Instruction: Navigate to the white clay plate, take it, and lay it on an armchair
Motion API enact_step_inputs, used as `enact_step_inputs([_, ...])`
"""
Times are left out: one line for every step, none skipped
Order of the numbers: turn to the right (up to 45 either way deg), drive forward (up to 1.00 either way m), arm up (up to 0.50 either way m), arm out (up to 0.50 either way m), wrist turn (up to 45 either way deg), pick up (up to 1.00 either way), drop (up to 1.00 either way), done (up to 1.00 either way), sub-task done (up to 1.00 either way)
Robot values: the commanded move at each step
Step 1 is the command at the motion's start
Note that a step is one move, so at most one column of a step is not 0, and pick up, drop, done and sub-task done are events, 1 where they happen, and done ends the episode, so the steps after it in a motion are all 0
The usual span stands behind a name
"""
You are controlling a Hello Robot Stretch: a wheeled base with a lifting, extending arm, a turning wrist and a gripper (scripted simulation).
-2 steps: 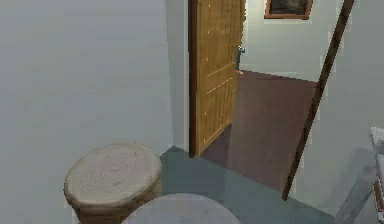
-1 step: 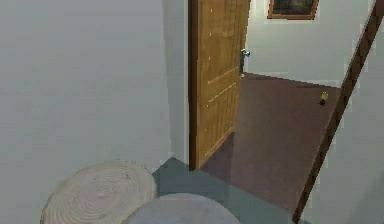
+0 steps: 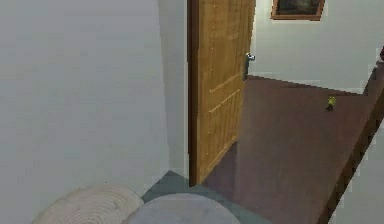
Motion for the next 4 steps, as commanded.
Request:
enact_step_inputs([18.0,0.00,0.00,0.00,0.0,0.00,0.00,0.00,0.00])
enact_step_inputs([0.0,0.60,0.00,0.00,0.0,0.00,0.00,0.00,0.00])
enact_step_inputs([18.0,0.00,0.00,0.00,0.0,0.00,0.00,0.00,0.00])
enact_step_inputs([0.0,0.30,0.00,0.00,0.0,0.00,0.00,0.00,0.00])
